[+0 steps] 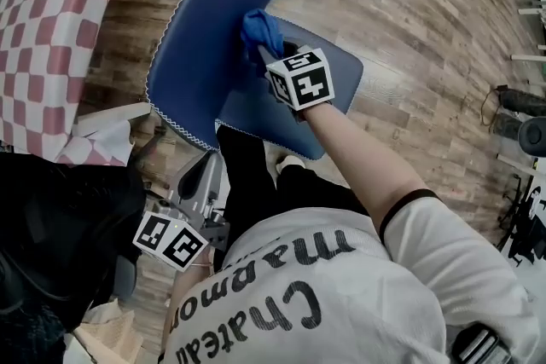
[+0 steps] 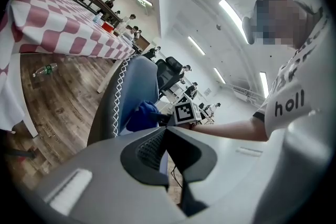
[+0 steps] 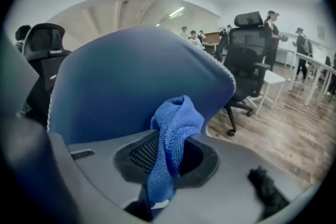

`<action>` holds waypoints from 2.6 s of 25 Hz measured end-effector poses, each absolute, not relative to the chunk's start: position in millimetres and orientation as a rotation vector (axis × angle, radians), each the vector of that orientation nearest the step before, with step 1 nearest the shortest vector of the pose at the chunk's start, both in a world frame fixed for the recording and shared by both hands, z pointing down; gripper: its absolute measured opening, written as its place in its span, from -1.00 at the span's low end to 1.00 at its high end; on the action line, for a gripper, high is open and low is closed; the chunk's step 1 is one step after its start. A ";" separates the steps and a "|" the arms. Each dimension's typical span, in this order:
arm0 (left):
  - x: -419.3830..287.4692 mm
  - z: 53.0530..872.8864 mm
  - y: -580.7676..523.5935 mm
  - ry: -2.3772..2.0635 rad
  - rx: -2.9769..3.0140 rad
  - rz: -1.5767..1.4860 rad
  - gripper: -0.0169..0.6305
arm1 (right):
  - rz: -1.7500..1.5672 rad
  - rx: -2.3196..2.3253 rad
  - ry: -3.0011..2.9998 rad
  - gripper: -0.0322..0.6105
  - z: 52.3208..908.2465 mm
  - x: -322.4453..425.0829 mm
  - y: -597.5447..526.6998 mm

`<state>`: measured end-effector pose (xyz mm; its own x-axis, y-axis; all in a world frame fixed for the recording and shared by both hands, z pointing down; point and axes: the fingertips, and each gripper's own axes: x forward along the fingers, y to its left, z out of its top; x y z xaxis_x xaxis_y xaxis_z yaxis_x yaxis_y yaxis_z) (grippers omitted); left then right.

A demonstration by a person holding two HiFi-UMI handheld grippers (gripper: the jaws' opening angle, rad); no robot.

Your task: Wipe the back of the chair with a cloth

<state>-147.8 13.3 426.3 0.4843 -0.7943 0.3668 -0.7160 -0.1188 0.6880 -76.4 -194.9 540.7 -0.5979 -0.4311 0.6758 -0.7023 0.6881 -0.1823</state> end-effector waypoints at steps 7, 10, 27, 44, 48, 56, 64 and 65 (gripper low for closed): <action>-138.8 437.0 20.2 -1.294 1.853 -0.063 -0.93 | 0.611 0.420 -2.357 -0.66 539.9 -122.2 -84.5; -137.2 439.1 19.5 -1.308 1.854 -0.057 -0.93 | 0.617 0.211 -2.405 -0.66 531.5 -139.6 -43.3; -92.6 470.0 4.9 -1.123 1.963 0.118 -0.93 | 0.546 0.278 -2.362 -0.66 566.3 -128.8 -113.0; -93.6 490.0 4.2 -1.085 1.933 0.156 -0.93 | 0.541 0.676 -2.263 -0.66 598.7 -73.5 -229.5; -96.5 490.8 5.6 -1.073 1.933 0.142 -0.93 | 0.546 0.746 -2.241 -0.66 599.5 -64.7 -250.2; -96.4 490.7 8.3 -1.066 1.942 0.147 -0.93 | 0.598 0.969 -2.205 -0.66 594.9 -36.1 -285.8; -94.1 489.7 6.2 -1.062 1.948 0.152 -0.93 | 0.614 1.067 -2.194 -0.66 585.1 -22.3 -295.6; -93.6 489.7 5.9 -1.063 1.949 0.152 -0.93 | 0.610 1.055 -2.199 -0.66 584.4 -24.4 -292.4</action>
